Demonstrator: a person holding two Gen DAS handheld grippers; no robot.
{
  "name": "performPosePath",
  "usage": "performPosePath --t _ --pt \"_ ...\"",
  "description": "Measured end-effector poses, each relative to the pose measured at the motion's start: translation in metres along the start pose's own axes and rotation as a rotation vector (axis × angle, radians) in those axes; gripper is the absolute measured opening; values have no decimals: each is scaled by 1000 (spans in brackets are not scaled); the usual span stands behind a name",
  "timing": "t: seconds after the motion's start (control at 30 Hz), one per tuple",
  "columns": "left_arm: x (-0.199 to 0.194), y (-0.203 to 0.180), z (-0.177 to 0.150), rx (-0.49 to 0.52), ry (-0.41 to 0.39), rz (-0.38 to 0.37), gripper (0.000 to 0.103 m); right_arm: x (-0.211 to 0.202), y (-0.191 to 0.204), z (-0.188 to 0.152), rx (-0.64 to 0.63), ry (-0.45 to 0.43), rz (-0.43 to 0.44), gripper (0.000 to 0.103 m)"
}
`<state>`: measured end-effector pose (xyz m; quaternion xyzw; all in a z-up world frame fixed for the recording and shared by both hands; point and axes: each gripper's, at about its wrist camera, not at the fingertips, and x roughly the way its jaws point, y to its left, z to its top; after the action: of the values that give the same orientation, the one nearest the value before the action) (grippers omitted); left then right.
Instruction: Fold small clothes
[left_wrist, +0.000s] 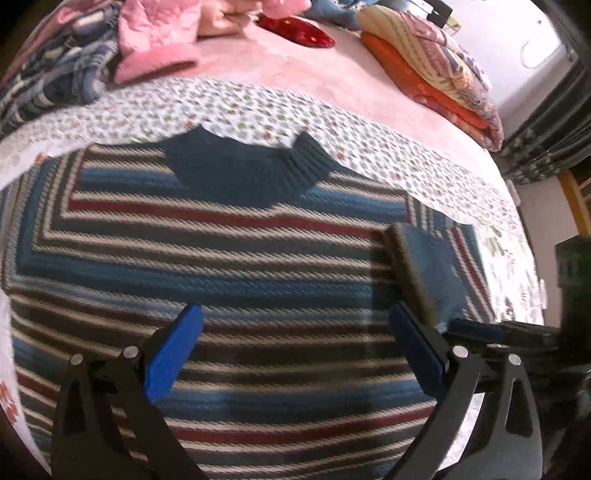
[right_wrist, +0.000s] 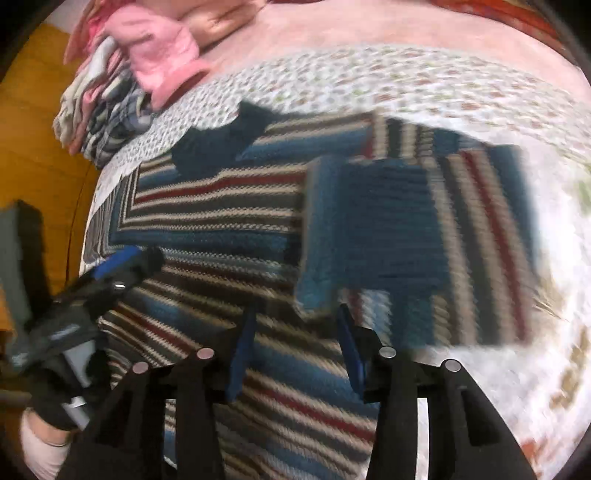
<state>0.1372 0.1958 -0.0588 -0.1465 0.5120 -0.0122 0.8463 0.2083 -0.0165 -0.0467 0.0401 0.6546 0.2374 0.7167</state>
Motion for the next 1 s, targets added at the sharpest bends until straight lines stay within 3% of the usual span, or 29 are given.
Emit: performPosePath --t 0.13,0.23,0.43,0.57,0.7,1.0 --pt "8 -19 -2 -6 29 -70 100 -67 -30 -5 60 -137 -123 50" --pt "20 -40 -4 -12 64 -132 99 -92 -58 -8 151 -188 -105 53" --pt "60 -87 -19 18 176 -222 92 -82 -87 -4 248 -167 -90 53" --pt "88 -100 -29 -2 249 -267 67 -75 -90 -3 253 -165 -90 53" --pt "105 -104 -31 -11 279 -296 15 -72 -86 -1 244 -162 -89 53" --pt "54 -91 -1 7 89 -313 11 -61 -89 0 241 -146 -126 53"
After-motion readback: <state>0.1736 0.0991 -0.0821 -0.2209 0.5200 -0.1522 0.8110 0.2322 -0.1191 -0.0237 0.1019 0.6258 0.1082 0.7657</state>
